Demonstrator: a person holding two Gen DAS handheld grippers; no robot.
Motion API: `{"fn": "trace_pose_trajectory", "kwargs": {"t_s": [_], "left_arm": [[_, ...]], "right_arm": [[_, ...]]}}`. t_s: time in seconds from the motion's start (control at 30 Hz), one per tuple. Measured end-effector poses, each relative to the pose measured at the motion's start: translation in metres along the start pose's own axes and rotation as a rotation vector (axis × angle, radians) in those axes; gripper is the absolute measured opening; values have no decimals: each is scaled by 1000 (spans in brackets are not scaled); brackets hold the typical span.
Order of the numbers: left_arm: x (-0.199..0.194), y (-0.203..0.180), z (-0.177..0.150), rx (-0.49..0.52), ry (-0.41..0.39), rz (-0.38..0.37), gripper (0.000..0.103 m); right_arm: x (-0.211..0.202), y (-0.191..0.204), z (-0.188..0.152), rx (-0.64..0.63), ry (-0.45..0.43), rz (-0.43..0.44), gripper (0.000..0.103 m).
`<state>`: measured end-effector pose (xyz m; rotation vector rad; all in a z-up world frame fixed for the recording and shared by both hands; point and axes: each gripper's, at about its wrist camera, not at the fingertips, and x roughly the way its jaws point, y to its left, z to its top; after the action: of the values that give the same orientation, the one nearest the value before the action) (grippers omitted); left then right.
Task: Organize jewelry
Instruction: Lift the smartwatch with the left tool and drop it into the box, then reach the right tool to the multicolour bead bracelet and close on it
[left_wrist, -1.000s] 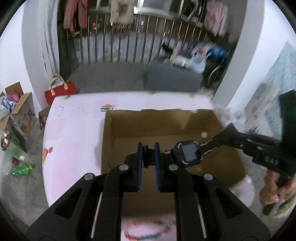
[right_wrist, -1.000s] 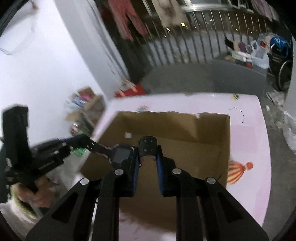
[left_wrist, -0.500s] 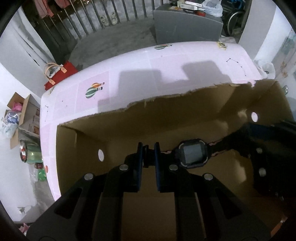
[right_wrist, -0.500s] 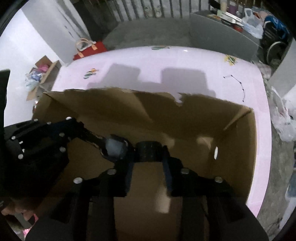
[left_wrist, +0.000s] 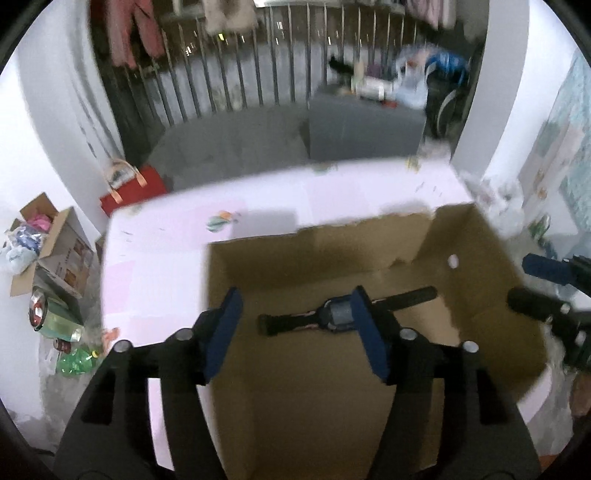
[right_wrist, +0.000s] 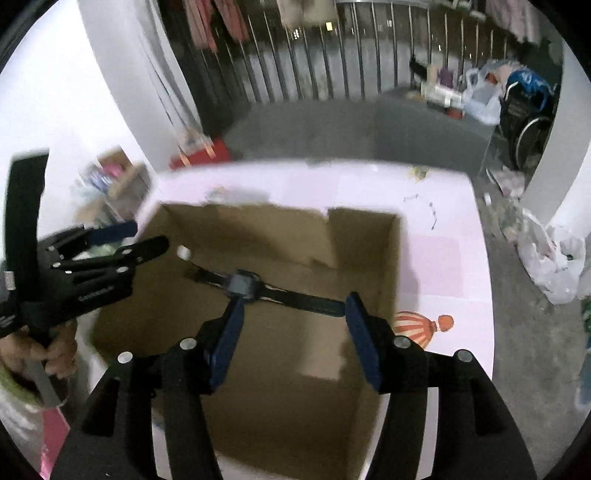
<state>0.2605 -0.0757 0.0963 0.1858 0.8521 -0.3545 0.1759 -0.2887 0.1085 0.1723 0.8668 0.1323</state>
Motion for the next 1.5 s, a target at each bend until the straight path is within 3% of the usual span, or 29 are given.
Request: {"fn": "trace_pose_trajectory", "kwargs": {"t_s": [0.13,0.3,0.43,0.63,0.8,1.13,1.3,1.5], "left_arm": [[-69,27,-48,-75,-125,-4,73],[-103,43,-122,-187,-140,18,77],[-79,29,-172,-196,-84,51,77],[-20,-9,-217,-71,19,179,77],[-1,-12,-238,-45,68,225,77],[-23,35,-263,-187,66,121,76],[-26,44,-262,-232,12,33,63],[-19,26,-264,-182,4,-14,47]], "right_arm": [[-51,14,-51,-59,-116,93,56],[-46,38,-118,-84,-83,153,52],[-19,52,-155,-58,5,180,43],[1,73,-184,-69,60,177,40],[1,76,-191,-86,53,175,39],[26,85,-187,-97,98,225,34],[48,99,-183,-114,123,268,29],[64,114,-187,-167,121,245,26]]}}
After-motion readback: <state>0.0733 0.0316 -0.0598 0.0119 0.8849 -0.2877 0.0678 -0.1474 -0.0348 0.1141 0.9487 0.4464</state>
